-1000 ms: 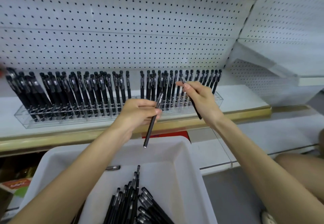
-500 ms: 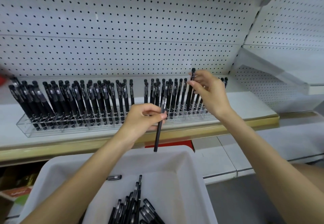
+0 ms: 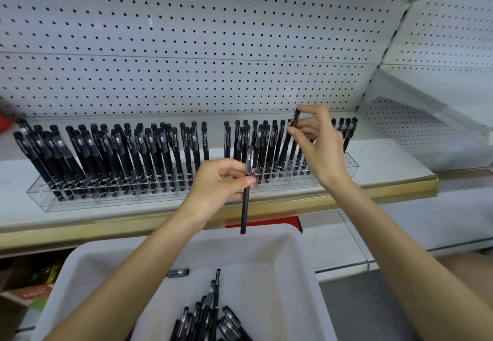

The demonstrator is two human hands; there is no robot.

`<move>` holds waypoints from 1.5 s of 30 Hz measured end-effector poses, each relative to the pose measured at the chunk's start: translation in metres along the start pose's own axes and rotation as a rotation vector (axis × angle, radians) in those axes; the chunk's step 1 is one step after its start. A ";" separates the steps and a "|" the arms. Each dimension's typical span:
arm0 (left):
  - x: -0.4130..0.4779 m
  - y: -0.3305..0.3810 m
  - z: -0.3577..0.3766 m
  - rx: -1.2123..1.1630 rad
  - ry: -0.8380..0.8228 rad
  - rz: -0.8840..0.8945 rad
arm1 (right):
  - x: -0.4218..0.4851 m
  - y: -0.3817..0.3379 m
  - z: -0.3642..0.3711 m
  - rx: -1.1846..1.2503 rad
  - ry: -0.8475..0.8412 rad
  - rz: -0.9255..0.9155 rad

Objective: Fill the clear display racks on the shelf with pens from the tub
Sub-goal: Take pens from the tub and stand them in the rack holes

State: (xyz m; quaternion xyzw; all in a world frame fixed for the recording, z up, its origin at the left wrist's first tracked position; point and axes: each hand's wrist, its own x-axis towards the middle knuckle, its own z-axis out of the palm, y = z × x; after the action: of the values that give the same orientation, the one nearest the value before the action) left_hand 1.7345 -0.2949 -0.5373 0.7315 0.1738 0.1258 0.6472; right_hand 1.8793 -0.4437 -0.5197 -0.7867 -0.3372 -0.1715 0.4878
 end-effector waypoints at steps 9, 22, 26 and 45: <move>-0.001 -0.004 -0.001 -0.023 -0.002 -0.018 | -0.010 0.020 0.014 -0.154 -0.055 -0.041; -0.002 0.000 0.001 -0.049 -0.011 -0.038 | -0.003 0.015 0.004 -0.152 -0.067 0.006; -0.006 0.002 0.004 -0.092 -0.016 -0.033 | -0.016 -0.006 -0.008 0.119 -0.054 0.102; -0.014 -0.001 0.021 0.137 -0.010 0.173 | -0.048 -0.034 -0.013 0.554 -0.282 0.401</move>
State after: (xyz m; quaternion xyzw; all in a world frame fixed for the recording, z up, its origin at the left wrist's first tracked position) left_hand 1.7301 -0.3199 -0.5407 0.7869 0.1147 0.1654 0.5834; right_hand 1.8217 -0.4626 -0.5204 -0.6912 -0.2738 0.1353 0.6549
